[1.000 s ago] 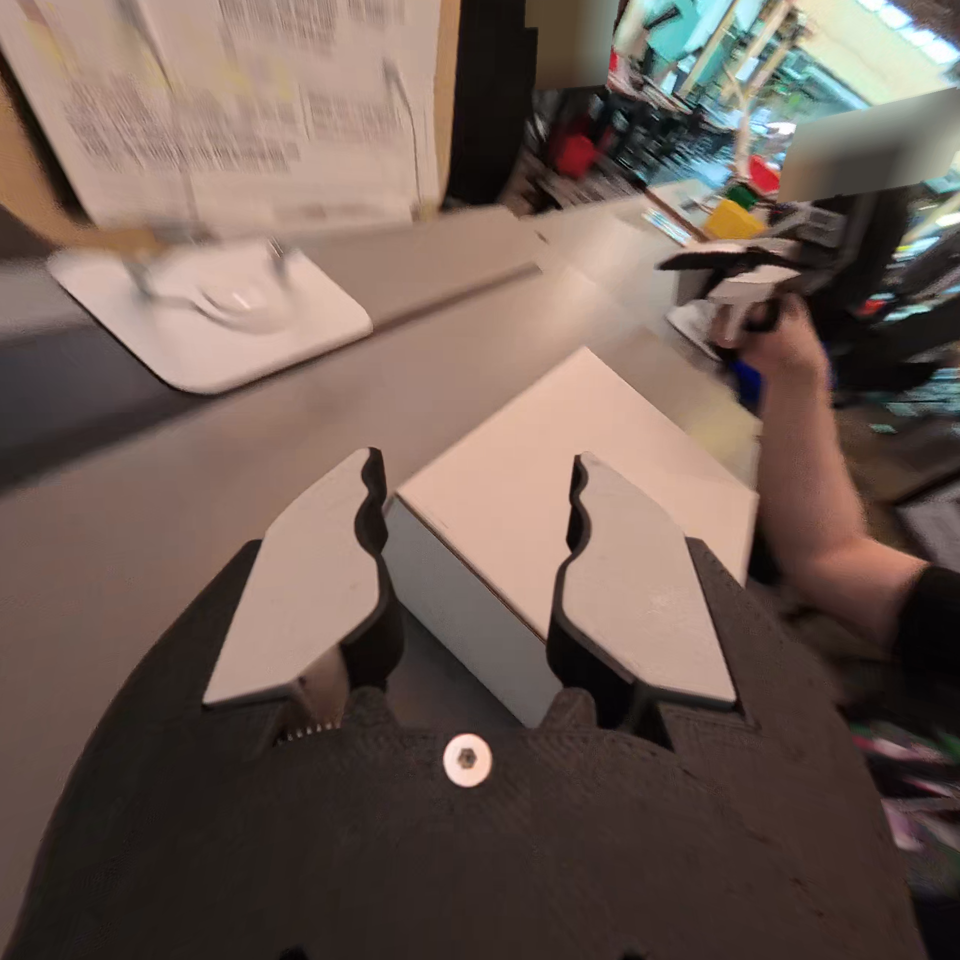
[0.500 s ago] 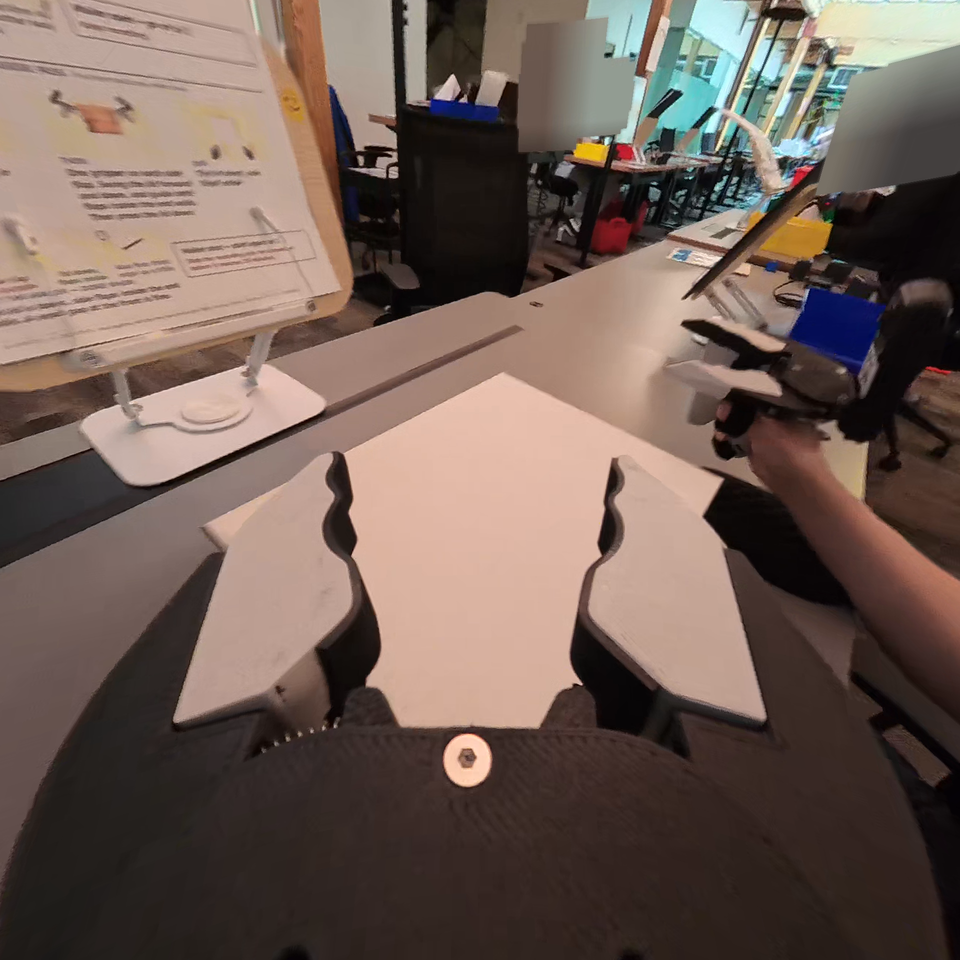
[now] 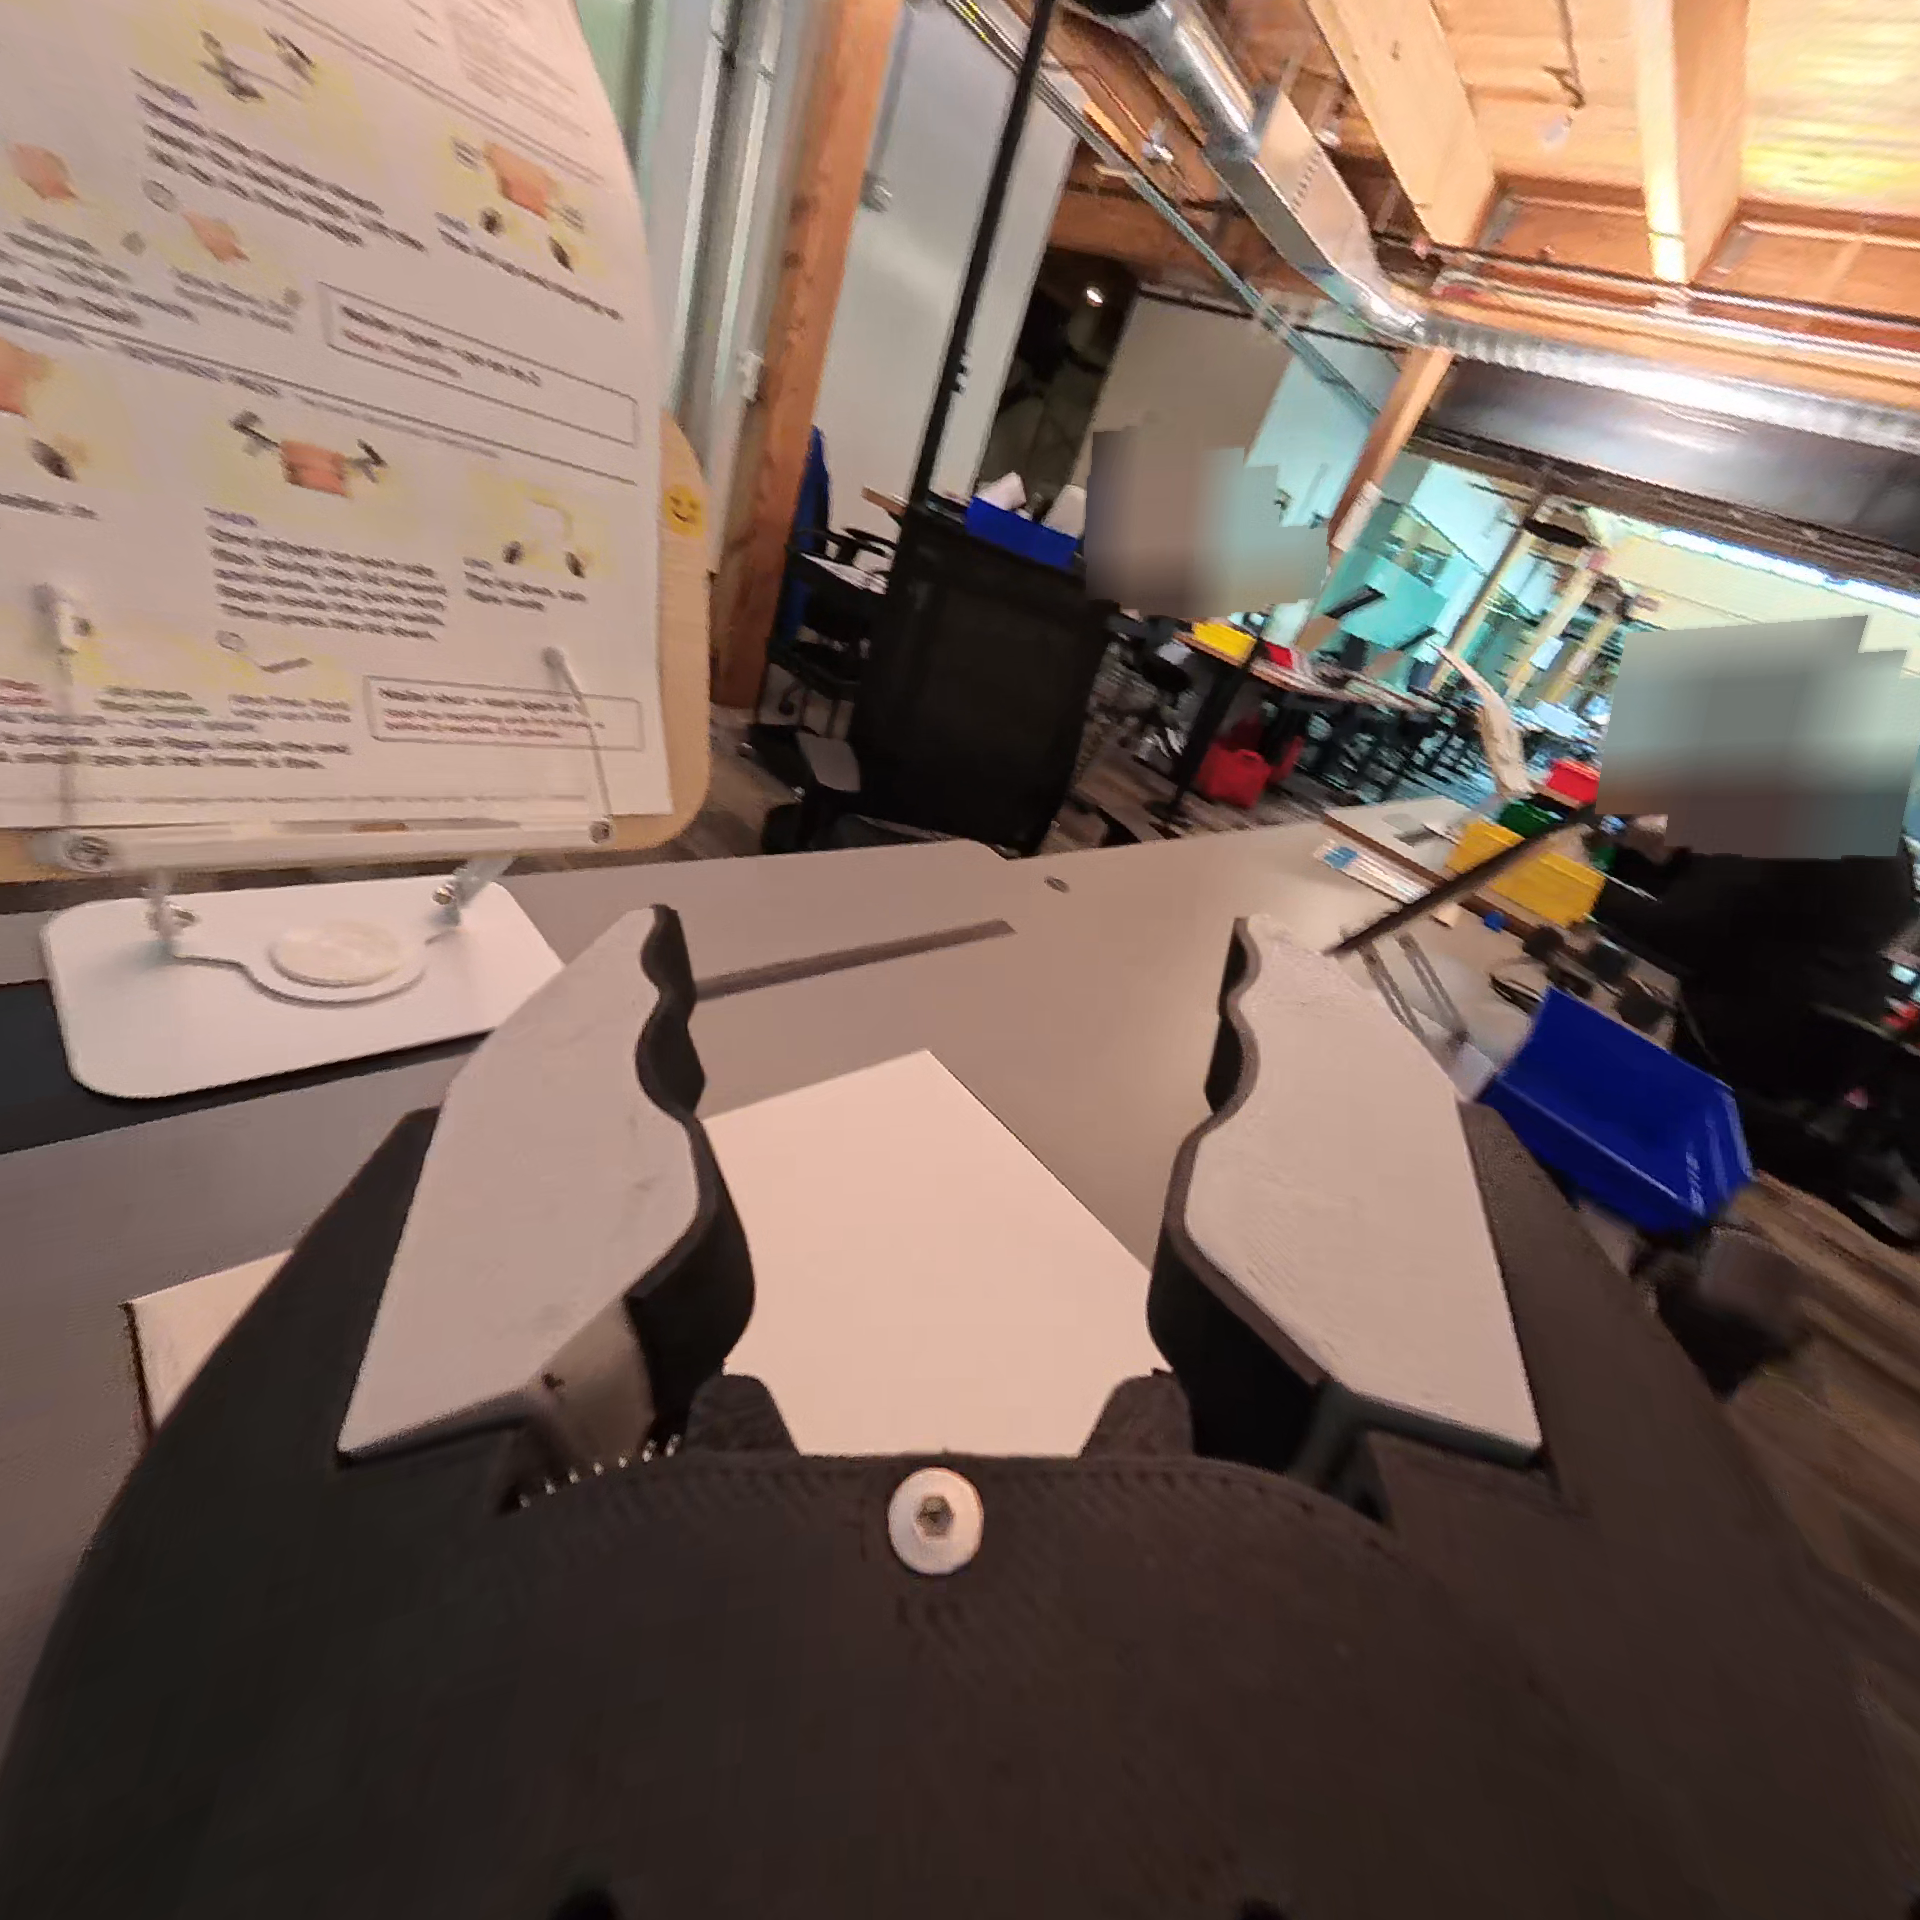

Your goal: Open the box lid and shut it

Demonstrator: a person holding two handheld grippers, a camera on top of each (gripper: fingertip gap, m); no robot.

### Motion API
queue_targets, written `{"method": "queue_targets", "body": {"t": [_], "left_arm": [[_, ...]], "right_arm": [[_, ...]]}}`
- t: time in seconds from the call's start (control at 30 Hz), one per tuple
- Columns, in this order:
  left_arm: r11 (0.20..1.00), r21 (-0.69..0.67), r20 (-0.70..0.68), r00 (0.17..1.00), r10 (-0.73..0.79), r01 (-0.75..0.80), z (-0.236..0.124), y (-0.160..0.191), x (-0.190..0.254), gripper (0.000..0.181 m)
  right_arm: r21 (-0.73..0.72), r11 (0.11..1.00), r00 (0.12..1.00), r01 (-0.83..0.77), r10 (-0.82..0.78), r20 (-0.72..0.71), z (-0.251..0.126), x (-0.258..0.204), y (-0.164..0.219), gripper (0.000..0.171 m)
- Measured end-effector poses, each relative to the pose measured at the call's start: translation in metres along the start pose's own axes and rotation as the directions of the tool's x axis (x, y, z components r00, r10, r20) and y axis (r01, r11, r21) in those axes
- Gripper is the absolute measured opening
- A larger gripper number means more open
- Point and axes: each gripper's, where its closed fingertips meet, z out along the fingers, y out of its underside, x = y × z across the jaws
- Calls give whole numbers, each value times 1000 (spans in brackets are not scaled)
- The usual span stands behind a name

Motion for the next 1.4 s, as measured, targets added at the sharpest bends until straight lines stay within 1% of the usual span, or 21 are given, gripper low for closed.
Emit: {"method": "queue_targets", "body": {"t": [0.1,0.2,0.33,0.53,0.63,0.77,0.87,1.0,1.17,1.3,1.4], "left_arm": [[1000,28,66,998,-2,0,3,1,0,97],[998,64,115,993,-18,10,7,5,5,97],[999,51,138,990,-17,10,21,17,17,97],[999,47,100,995,-2,-2,41,24,36,97],[998,52,82,996,-29,25,40,27,34,97],[995,86,99,994,-55,47,29,21,19,96],[994,108,99,995,-21,10,28,14,12,96],[984,177,33,999,5,-11,47,-3,17,96],[982,185,-125,992,-9,32,78,-16,43,96],[985,171,-166,985,57,-28,98,-24,56,96],[985,163,-177,981,80,-51,106,-23,59,96]], "right_arm": [[-53,995,996,-88,89,19,2,8,16,78],[-130,985,992,-116,121,30,6,10,38,78],[-187,974,989,-127,139,52,9,7,54,78],[-234,962,983,-139,162,85,14,-1,68,78],[-232,965,985,-118,143,92,15,-2,68,78],[-205,972,987,-114,134,87,13,-1,62,78],[-169,976,986,-137,151,73,11,3,56,75],[-138,979,983,-147,160,87,12,-1,52,74],[-98,989,990,-112,120,75,10,0,45,75],[-106,983,986,-152,158,53,8,7,48,75],[-115,984,989,-135,142,50,8,6,51,75]]}}
